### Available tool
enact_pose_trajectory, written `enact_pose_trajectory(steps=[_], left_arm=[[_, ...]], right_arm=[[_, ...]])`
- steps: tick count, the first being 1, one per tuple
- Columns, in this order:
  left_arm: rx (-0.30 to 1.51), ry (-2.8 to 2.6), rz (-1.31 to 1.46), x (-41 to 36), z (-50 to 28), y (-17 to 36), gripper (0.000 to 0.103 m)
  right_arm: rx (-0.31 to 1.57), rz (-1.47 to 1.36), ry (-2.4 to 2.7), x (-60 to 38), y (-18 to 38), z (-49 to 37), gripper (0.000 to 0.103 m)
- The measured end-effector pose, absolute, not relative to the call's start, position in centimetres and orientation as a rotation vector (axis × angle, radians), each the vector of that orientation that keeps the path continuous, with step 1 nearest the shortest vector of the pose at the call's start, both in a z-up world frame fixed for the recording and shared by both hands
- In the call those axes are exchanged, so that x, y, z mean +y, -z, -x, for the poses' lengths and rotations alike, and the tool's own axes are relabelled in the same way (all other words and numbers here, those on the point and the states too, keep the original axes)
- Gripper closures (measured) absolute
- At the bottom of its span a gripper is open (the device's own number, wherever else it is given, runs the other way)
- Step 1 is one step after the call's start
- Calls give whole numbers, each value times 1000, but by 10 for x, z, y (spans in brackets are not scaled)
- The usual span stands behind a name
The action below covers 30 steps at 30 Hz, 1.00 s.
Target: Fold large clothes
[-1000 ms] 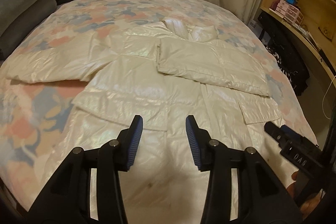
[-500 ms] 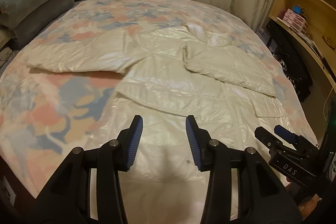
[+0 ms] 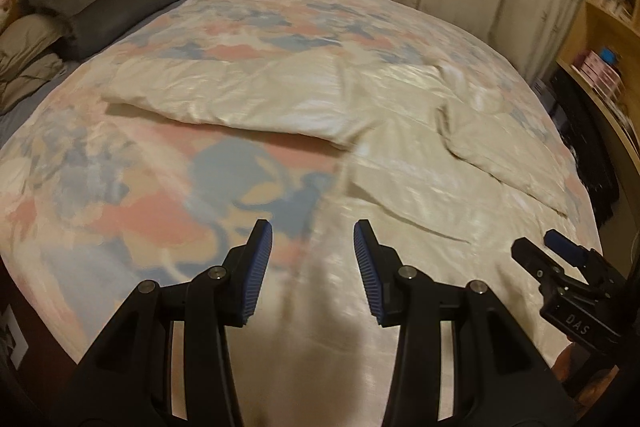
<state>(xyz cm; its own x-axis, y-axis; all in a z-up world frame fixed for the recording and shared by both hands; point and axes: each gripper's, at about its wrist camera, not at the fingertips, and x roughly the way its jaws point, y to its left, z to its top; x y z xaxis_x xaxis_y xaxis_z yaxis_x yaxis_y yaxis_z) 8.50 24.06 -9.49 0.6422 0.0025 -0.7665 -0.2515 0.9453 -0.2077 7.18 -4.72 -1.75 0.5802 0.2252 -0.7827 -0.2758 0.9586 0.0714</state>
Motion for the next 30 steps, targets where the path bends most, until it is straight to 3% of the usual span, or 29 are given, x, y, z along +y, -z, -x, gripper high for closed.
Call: enact_pose_trajectory(steps=[19, 21, 26, 30], left_arm=[[850, -157, 686, 451, -178, 162, 58], [844, -147, 738, 466, -186, 176, 58], [831, -149, 919, 506, -206, 217, 58], [811, -166, 1014, 526, -220, 244, 58]], right_arm=[[809, 208, -359, 140, 10, -228, 25], [819, 200, -360, 158, 19, -252, 27], [842, 203, -390, 193, 50, -293, 52], [907, 201, -391, 210, 91, -316, 59]])
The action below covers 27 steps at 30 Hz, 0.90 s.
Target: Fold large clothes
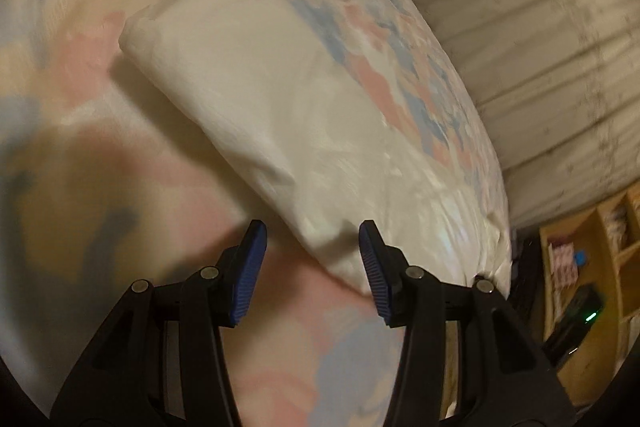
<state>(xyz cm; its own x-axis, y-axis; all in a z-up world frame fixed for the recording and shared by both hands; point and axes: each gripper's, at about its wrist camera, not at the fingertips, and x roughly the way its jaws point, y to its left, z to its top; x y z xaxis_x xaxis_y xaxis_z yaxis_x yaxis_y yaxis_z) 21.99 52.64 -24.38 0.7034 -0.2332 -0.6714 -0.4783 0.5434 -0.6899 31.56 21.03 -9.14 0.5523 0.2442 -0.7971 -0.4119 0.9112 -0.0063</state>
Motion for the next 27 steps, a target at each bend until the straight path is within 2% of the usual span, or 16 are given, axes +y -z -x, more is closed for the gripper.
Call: enact_pose_trajectory(steps=[5, 7, 9, 12, 17, 27], left_arm=[[763, -173, 1047, 542, -237, 256, 58], [754, -177, 1029, 542, -242, 256, 68], [756, -173, 990, 541, -248, 255, 91], [749, -178, 909, 532, -252, 242, 100], [710, -209, 698, 498, -250, 183, 101], [545, -81, 392, 375, -211, 21, 101]], right_arm=[[984, 245, -370, 220, 145, -328, 59], [990, 252, -368, 222, 156, -332, 59], [991, 253, -368, 223, 162, -336, 59], [990, 261, -370, 223, 166, -337, 59], [1014, 228, -391, 211, 151, -332, 59], [905, 94, -378, 117, 62, -261, 59]])
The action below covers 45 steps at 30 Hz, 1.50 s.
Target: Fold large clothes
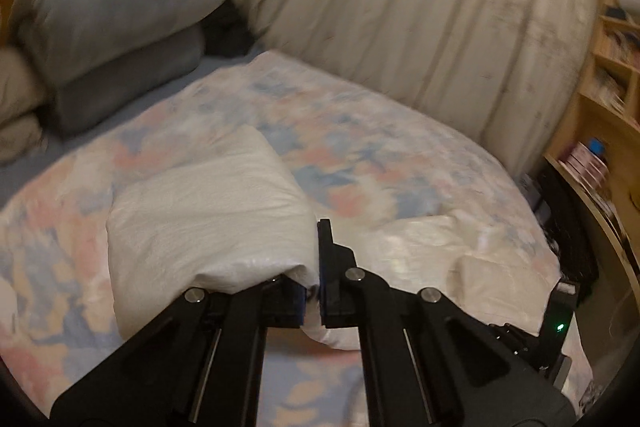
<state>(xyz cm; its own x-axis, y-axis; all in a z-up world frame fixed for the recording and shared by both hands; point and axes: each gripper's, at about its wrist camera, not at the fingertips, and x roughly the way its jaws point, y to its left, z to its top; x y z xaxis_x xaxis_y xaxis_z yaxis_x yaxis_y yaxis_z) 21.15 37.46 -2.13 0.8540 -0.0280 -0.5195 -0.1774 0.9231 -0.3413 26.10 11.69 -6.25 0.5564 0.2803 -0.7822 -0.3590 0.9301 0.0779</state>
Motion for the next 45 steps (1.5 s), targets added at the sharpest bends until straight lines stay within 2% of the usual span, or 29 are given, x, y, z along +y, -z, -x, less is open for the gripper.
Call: enact_pose_trajectory(steps=[5, 12, 16, 25, 26, 28, 29, 30, 32, 39, 45], left_arm=[[532, 35, 300, 281, -203, -21, 101], [580, 191, 249, 155, -201, -26, 101], [657, 254, 261, 94, -208, -2, 101], [873, 284, 254, 3, -225, 98, 100], [891, 288, 253, 0, -226, 107, 98], [935, 303, 270, -4, -229, 124, 88], [957, 322, 296, -2, -237, 134, 75], [964, 325, 313, -1, -235, 137, 55], [951, 311, 337, 5, -230, 141, 41], [900, 266, 335, 37, -201, 131, 40], [874, 197, 354, 78, -175, 125, 40]], right_arm=[[874, 35, -302, 35, 34, -227, 59], [845, -65, -183, -82, 16, -186, 59], [848, -121, -143, -139, 18, -166, 59], [914, -210, -74, -229, 52, -138, 59], [922, -219, -73, -236, 57, -137, 59], [938, -236, -72, -245, 66, -133, 59], [947, -251, -77, -252, 70, -130, 57], [954, -262, -81, -252, 73, -130, 54], [965, -292, -97, -257, 79, -126, 42], [967, -307, -145, -246, 77, -116, 37], [947, -240, -225, -207, 51, -130, 20]])
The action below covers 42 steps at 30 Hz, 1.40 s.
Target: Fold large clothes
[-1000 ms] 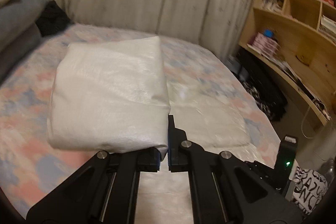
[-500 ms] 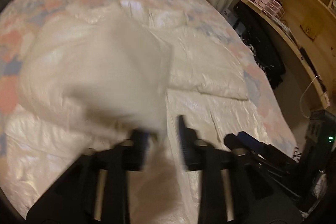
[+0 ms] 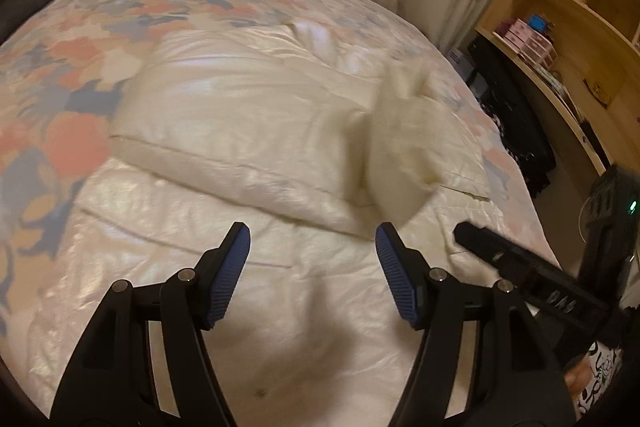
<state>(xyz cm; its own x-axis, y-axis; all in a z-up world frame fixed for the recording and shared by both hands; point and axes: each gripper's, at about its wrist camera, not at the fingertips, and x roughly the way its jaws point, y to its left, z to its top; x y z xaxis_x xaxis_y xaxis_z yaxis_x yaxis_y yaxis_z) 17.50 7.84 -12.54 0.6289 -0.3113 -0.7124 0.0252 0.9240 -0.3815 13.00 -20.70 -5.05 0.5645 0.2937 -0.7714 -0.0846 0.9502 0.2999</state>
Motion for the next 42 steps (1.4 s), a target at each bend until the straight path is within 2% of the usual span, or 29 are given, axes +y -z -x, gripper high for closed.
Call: enact_pose_trajectory(steps=[2, 10, 28, 30, 31, 32, 33, 34, 37, 42], left_arm=[[868, 184, 354, 88, -170, 125, 40], [847, 152, 370, 116, -154, 126, 40], [826, 119, 303, 112, -150, 129, 40], [820, 110, 287, 110, -150, 128, 40], [818, 105, 277, 108, -149, 128, 40], [815, 99, 265, 107, -149, 127, 40], [812, 95, 255, 106, -148, 126, 40], [812, 93, 249, 105, -148, 126, 40], [819, 89, 235, 103, -149, 124, 40], [807, 67, 219, 106, -154, 117, 40]], right_arm=[[929, -193, -252, -192, 41, -134, 13], [998, -71, -219, -154, 50, -191, 12], [1071, -268, -77, -241, 104, -226, 12], [1097, -275, -98, -237, 115, -232, 18], [1106, -262, -108, -232, 121, -234, 29], [1107, -245, -122, -227, 122, -235, 48], [1104, -234, -147, -222, 122, -236, 59], [1105, -231, -178, -216, 121, -236, 76], [1046, -171, -197, -200, 104, -231, 85], [862, -34, -233, -178, 42, -227, 89]])
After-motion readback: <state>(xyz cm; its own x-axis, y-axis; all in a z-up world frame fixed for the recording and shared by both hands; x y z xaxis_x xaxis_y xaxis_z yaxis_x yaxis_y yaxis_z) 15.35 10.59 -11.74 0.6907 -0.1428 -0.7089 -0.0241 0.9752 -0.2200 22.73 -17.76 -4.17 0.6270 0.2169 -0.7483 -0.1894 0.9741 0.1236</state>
